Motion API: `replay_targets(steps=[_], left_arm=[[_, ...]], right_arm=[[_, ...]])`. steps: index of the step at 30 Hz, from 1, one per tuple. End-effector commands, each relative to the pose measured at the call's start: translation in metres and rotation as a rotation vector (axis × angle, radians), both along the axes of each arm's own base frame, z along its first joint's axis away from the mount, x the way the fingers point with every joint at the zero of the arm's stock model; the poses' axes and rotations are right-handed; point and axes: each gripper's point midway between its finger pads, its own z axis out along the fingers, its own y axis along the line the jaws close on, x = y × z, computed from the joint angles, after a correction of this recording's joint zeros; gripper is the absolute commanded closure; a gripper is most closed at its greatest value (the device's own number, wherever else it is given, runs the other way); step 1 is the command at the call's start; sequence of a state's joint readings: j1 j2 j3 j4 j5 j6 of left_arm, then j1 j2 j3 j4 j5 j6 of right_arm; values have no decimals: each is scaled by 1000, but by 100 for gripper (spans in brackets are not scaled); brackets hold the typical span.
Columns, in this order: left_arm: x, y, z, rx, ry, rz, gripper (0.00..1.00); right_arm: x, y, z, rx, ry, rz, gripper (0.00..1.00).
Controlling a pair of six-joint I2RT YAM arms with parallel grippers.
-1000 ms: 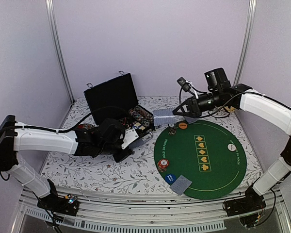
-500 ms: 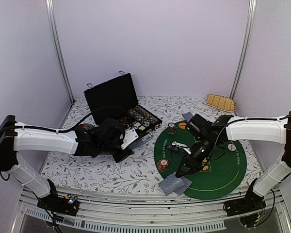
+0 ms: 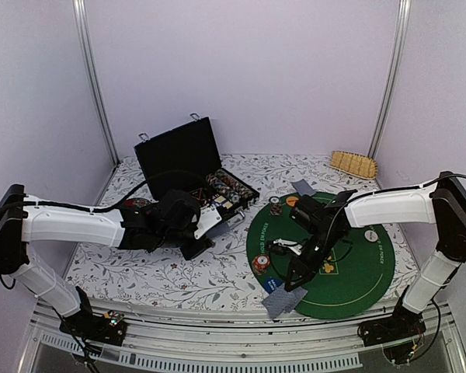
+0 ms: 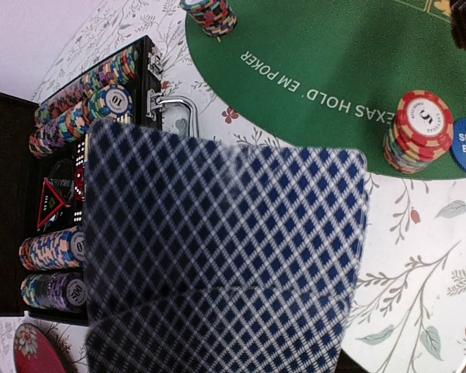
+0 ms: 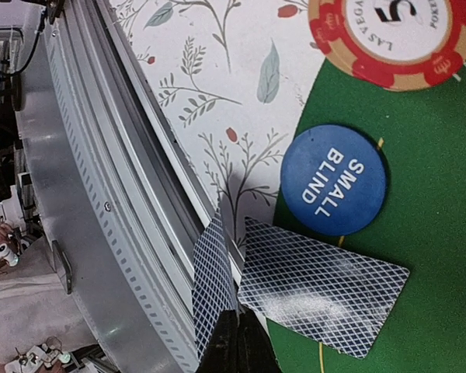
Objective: Distribute texas hold em gaming equipment
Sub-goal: Distribute the poker card in the small blind area.
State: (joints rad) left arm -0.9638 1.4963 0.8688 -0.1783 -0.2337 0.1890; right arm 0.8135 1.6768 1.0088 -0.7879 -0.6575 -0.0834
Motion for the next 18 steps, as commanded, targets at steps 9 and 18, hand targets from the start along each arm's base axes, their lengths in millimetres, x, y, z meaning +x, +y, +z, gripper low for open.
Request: replay_targets(steps=[9, 18], left_arm=[[5, -2, 19, -38, -34, 7, 51], [5, 1, 19, -30, -34, 12, 51]], right_arm=[[21, -8, -20, -158, -55, -46, 97], [28, -6, -22, -191, -101, 9, 97]])
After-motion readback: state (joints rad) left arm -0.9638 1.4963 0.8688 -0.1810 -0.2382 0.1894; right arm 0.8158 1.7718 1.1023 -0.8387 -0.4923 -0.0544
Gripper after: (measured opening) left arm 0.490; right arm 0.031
